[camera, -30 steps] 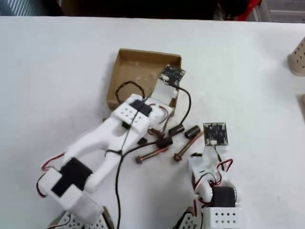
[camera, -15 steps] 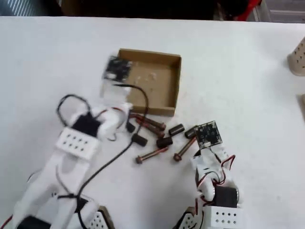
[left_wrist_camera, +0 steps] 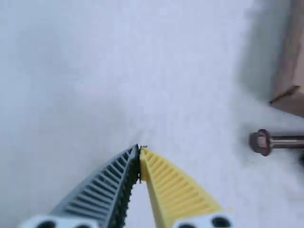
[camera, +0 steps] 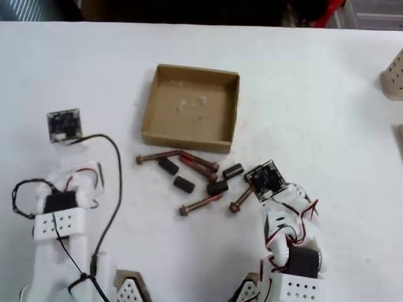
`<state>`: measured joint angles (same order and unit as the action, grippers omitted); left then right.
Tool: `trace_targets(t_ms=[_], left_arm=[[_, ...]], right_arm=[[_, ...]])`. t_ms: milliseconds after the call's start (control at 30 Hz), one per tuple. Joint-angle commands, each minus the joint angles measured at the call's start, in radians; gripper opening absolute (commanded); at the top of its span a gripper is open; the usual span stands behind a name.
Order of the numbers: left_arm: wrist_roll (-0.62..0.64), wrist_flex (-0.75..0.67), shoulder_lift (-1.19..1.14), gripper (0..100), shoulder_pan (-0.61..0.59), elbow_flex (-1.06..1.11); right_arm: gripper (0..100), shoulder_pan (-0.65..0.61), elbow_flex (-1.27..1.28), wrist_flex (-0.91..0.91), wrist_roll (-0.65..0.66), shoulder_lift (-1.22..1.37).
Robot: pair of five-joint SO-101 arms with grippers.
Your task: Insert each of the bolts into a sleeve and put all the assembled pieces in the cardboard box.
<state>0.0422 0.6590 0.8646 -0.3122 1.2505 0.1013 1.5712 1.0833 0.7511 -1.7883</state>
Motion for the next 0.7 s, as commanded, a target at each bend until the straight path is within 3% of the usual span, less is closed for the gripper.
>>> trace_targets(t_ms=[0, 133, 400, 667], left_arm=[[-0.087, -0.057, -0.064, 3, -0.087, 0.009], [-0.107, -0.058, -0.219, 3, -0.091, -0.064], [-0.109, -0.009, -0.602, 2, -0.093, -0.321], [-0.109, 0.043, -0.619, 2, -0.093, -0.354]], right_arm=[[3.2, 0.002, -0.115, -0.002, 0.020, 0.007], [9.1, -0.076, -0.193, 0.042, 0.020, 0.128], [6.0, -0.236, -0.394, -0.007, 0.021, 0.631], [6.2, -0.314, -0.621, -0.007, 0.414, 1.098]])
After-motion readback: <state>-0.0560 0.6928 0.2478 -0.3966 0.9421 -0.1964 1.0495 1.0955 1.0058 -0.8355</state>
